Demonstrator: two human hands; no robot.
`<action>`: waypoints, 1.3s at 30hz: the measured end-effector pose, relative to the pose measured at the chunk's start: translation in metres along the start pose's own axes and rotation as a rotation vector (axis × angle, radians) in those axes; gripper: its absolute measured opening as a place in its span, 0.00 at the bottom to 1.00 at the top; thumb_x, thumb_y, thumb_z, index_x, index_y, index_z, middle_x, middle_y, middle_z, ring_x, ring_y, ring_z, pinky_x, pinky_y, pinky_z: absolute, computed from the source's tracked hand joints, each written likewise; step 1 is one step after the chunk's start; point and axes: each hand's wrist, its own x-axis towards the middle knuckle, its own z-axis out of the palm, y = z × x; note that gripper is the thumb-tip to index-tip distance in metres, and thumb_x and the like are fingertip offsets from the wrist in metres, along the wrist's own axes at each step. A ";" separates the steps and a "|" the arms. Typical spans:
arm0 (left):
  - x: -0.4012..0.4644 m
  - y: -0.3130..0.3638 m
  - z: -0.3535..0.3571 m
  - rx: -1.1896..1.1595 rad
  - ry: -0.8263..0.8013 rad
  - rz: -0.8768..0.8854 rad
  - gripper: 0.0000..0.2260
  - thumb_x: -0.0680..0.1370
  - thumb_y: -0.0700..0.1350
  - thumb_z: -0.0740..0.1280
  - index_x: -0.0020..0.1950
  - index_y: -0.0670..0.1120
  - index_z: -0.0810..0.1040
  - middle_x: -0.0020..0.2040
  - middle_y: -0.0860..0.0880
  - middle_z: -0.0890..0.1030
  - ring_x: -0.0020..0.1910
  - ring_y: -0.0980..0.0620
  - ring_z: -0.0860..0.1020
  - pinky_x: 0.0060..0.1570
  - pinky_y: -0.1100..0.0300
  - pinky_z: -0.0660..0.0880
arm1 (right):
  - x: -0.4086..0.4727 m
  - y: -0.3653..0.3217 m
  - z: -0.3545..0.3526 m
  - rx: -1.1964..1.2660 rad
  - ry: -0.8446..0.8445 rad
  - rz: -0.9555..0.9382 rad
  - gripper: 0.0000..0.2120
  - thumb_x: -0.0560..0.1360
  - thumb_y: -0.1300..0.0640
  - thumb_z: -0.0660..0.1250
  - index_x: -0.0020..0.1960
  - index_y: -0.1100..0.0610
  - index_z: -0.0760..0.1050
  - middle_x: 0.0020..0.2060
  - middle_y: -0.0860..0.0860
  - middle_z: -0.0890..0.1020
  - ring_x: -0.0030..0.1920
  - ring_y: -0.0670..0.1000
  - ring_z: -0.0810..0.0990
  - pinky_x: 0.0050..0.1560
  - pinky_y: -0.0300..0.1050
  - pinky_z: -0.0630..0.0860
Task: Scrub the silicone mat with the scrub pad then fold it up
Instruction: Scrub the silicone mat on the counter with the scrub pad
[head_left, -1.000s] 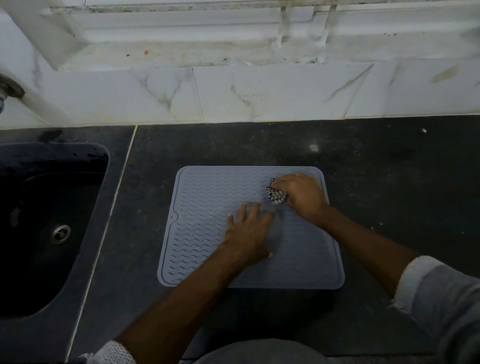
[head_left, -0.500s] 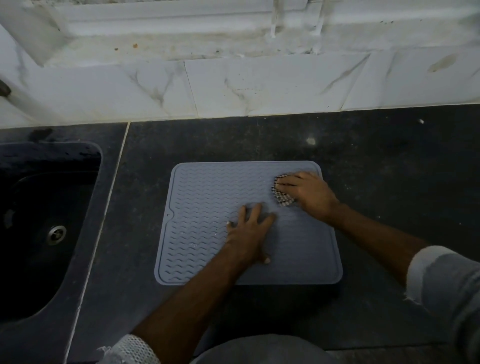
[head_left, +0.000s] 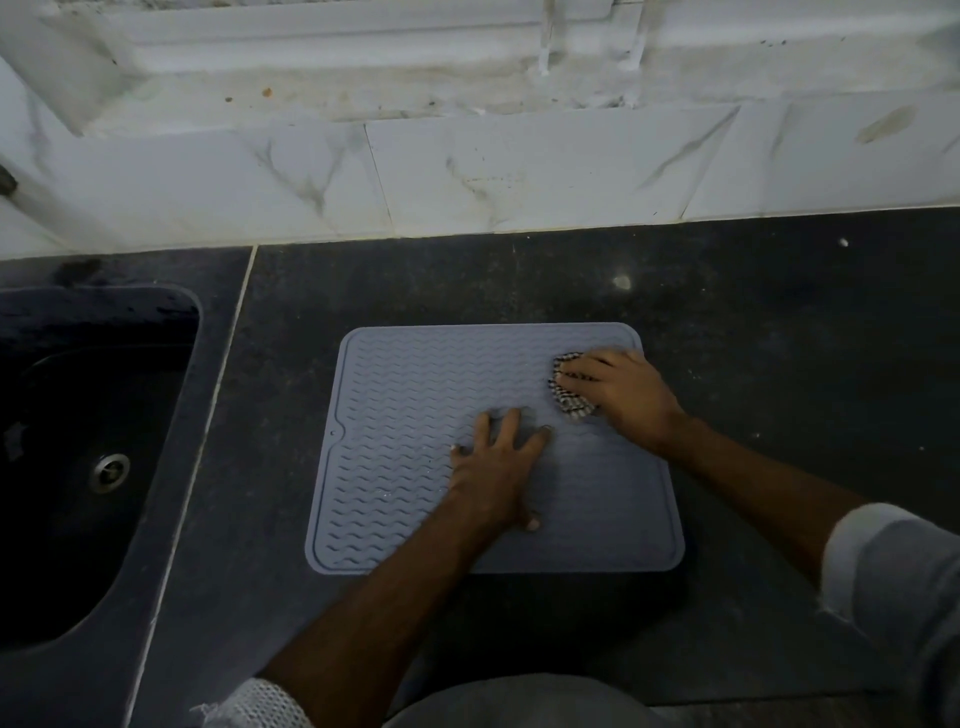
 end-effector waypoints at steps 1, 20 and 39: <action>0.000 -0.001 0.001 -0.001 0.006 0.003 0.50 0.67 0.56 0.76 0.77 0.59 0.44 0.77 0.48 0.38 0.75 0.37 0.37 0.68 0.30 0.50 | -0.008 0.008 -0.003 -0.009 -0.008 0.016 0.24 0.65 0.64 0.75 0.60 0.56 0.77 0.59 0.55 0.79 0.60 0.61 0.76 0.57 0.59 0.71; -0.004 0.002 -0.004 -0.004 -0.027 -0.002 0.50 0.69 0.55 0.75 0.77 0.58 0.42 0.78 0.47 0.37 0.75 0.37 0.36 0.69 0.31 0.50 | -0.028 0.022 -0.014 -0.078 -0.025 0.067 0.24 0.64 0.66 0.75 0.59 0.57 0.78 0.59 0.56 0.79 0.58 0.62 0.76 0.51 0.57 0.72; -0.002 0.001 -0.001 -0.013 -0.027 -0.006 0.50 0.69 0.55 0.75 0.77 0.59 0.41 0.77 0.47 0.35 0.74 0.38 0.35 0.69 0.31 0.48 | -0.035 0.023 -0.013 -0.067 0.090 0.111 0.23 0.61 0.66 0.77 0.56 0.56 0.80 0.56 0.55 0.81 0.55 0.61 0.78 0.48 0.54 0.73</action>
